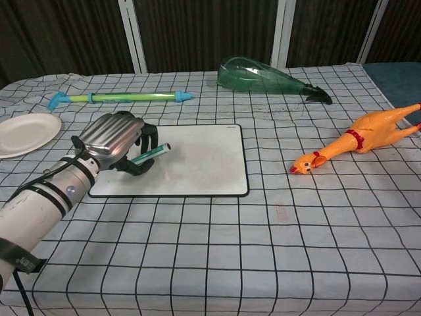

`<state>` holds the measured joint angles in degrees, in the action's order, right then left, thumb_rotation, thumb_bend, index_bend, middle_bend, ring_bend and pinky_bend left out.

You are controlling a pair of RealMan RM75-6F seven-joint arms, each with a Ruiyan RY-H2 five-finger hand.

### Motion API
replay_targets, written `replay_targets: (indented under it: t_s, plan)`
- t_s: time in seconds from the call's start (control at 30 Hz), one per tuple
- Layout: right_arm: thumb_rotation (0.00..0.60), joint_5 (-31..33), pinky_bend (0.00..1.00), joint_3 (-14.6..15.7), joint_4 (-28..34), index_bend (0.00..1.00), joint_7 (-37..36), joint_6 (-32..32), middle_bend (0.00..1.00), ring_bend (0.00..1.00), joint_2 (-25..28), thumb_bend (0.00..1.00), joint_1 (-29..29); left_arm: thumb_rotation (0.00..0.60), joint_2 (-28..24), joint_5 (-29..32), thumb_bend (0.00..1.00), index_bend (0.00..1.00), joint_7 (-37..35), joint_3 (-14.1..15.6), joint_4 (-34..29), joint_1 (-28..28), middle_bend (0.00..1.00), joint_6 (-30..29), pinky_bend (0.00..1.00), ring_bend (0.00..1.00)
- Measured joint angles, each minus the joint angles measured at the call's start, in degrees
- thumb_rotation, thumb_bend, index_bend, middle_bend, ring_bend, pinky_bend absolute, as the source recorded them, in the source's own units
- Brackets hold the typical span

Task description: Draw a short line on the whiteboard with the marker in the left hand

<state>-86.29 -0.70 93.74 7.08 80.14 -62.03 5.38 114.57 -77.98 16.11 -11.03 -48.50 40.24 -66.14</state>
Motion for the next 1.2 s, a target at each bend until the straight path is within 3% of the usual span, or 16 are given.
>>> replay_targets:
  t_s: [0.27, 0.53, 0.67, 0.93, 1.03, 1.2]
  plan:
    - [0.600, 0.03, 0.02, -0.09, 0.02, 0.00, -0.41, 0.21, 0.00, 0.00, 0.13, 0.33, -0.09, 0.600, -1.67, -1.50, 0.54, 0.74, -0.07, 0.08, -2.77, -0.43, 0.74, -2.98, 0.16, 0.42]
    - [0.600, -0.47, 0.02, 0.15, 0.18, 0.00, -0.87, 0.52, 0.00, 0.00, 0.34, 0.33, -0.29, 0.600, -7.32, -2.27, 0.52, 0.72, 4.53, -0.11, -6.61, -1.92, 0.72, -6.22, 0.16, 0.42]
    - [0.600, -0.79, 0.02, 0.34, 0.17, 0.00, -0.69, 0.44, 0.00, 0.00, 0.33, 0.33, -0.29, 0.600, -8.37, -1.63, 0.52, 0.70, 4.81, 0.20, -2.37, -2.57, 0.69, -5.26, 0.16, 0.41]
    - [0.600, -0.79, 0.02, 0.36, 0.25, 0.00, 0.00, 0.26, 0.00, 0.00, 0.01, 0.33, -0.20, 0.600, -6.88, -0.45, 0.50, 0.64, 4.41, 2.09, 13.62, -4.21, 0.62, -1.13, 0.16, 0.40]
    - [0.600, -0.71, 0.02, 0.35, 0.29, 0.00, 0.30, 0.17, 0.00, 0.00, -0.11, 0.33, -0.16, 0.600, -5.64, -0.40, 0.47, 0.58, 2.71, 2.95, 16.82, -4.91, 0.59, 0.08, 0.16, 0.38]
    - [0.600, -0.58, 0.02, 0.23, 0.38, 0.00, 0.11, 0.33, 0.00, 0.00, -0.09, 0.33, -0.22, 0.600, -5.45, -0.30, 0.39, 0.39, 2.29, 3.85, 17.15, -5.40, 0.45, 3.02, 0.09, 0.28]
